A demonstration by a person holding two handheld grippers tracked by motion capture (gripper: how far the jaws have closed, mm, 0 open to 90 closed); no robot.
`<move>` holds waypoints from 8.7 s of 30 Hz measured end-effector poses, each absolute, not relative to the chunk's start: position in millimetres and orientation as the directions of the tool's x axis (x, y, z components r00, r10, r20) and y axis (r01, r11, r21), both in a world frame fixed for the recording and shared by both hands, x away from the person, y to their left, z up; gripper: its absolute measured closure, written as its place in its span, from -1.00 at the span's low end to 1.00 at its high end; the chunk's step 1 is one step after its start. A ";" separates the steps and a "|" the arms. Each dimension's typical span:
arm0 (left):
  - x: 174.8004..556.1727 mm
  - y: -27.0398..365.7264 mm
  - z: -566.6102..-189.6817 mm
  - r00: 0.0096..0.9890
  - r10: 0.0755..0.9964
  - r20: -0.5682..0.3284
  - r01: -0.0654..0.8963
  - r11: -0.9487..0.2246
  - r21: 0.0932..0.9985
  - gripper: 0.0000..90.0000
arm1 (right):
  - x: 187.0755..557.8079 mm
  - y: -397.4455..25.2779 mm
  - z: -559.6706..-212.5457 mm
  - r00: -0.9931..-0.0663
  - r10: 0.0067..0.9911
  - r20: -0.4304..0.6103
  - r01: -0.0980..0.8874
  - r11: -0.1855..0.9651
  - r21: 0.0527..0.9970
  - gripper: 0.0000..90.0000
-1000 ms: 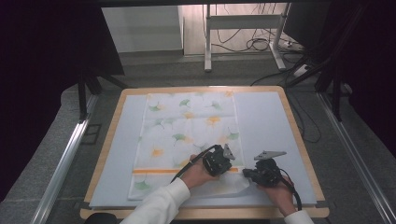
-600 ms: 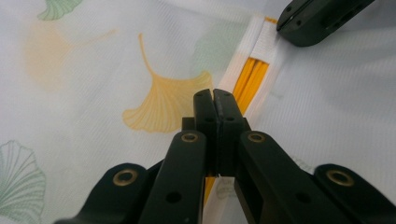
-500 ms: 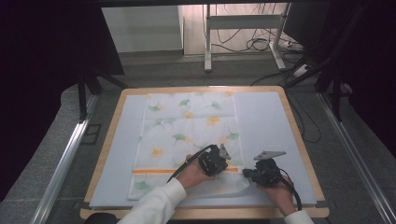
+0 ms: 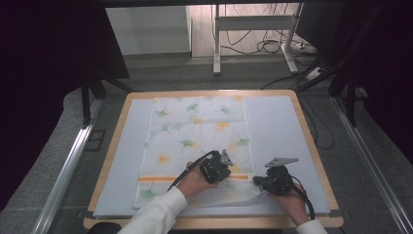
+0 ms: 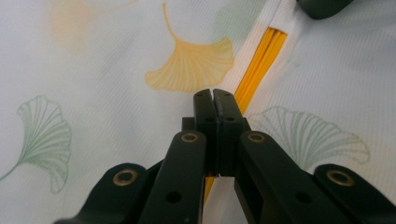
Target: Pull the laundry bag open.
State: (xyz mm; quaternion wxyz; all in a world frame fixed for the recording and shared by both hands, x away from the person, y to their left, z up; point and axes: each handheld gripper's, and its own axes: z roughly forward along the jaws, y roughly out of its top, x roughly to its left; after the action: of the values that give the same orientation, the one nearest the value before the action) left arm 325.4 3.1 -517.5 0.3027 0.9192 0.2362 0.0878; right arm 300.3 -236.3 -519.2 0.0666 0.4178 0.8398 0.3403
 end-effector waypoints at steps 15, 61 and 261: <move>322.8 18.7 -518.9 0.862 0.507 0.017 0.396 -0.694 0.601 1.00 | 300.6 -236.9 -519.6 -0.643 0.746 0.174 0.655 0.418 0.629 0.98; 312.1 57.3 -521.4 0.822 0.568 0.028 0.439 -0.665 0.604 1.00 | 299.7 -235.9 -519.6 -0.645 0.747 0.163 0.650 0.423 0.631 0.98; 275.0 245.3 -525.9 0.577 0.816 0.026 0.660 -0.484 0.574 1.00 | 299.7 -235.7 -519.4 -0.650 0.744 0.154 0.644 0.432 0.631 0.98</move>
State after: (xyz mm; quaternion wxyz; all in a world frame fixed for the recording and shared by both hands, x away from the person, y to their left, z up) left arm 275.0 245.3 -525.9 0.2616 0.8485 0.4351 0.1492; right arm 299.7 -235.7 -519.4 0.0740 0.4118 0.8430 0.3380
